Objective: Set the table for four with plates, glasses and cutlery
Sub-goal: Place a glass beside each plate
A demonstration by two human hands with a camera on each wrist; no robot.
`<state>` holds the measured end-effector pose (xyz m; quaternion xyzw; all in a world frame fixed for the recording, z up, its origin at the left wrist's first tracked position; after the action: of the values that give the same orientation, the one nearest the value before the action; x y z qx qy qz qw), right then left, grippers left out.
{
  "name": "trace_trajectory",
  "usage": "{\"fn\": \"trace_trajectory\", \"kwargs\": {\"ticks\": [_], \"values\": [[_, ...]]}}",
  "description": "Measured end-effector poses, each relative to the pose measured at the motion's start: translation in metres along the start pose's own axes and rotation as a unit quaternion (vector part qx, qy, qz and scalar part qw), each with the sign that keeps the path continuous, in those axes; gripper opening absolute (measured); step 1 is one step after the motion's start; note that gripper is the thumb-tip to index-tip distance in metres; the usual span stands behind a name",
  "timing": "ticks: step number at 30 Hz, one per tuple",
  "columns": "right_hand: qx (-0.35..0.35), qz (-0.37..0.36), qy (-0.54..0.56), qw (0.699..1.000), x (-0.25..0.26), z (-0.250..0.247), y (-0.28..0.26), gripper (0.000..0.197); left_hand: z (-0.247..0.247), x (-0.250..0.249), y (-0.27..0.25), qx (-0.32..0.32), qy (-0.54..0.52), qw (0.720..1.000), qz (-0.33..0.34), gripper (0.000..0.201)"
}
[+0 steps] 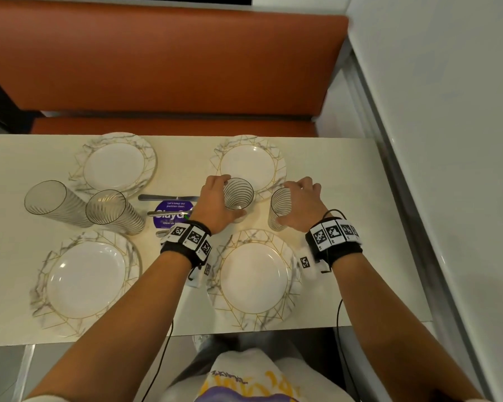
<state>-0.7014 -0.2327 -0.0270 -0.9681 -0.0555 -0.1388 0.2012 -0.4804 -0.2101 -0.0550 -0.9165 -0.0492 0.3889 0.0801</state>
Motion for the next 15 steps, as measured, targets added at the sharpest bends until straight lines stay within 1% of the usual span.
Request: {"fn": "trace_trajectory", "kwargs": {"ticks": [5,9,11,13,15], "values": [[0.000,0.002,-0.018,1.000,0.000,-0.001,-0.001,0.094,0.003,0.001,-0.003,-0.008,-0.008,1.000,0.003,0.100],[0.005,0.002,-0.038,0.999,0.002,-0.005,-0.001,0.096,0.001,0.001,-0.007,0.006,-0.030,0.999,-0.022,0.117],[-0.017,-0.013,-0.033,0.999,0.007,-0.012,0.000,0.093,-0.004,0.005,-0.013,0.011,-0.030,0.999,-0.032,0.121],[-0.062,-0.047,-0.009,0.997,0.019,-0.025,0.001,0.083,-0.013,0.012,-0.018,0.001,-0.043,0.998,-0.041,0.113],[-0.120,-0.093,0.021,0.988,0.039,-0.041,0.000,0.066,-0.027,0.021,-0.024,-0.023,-0.073,0.996,-0.053,0.094]]}}
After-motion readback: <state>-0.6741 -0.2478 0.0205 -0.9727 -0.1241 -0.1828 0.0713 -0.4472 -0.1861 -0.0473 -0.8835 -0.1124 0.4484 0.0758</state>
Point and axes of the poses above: each hand's wrist, its own y-axis towards the middle knuckle, its own z-axis out of the palm, x = y × z, the point moved 7 cm from there along y, towards the middle knuckle
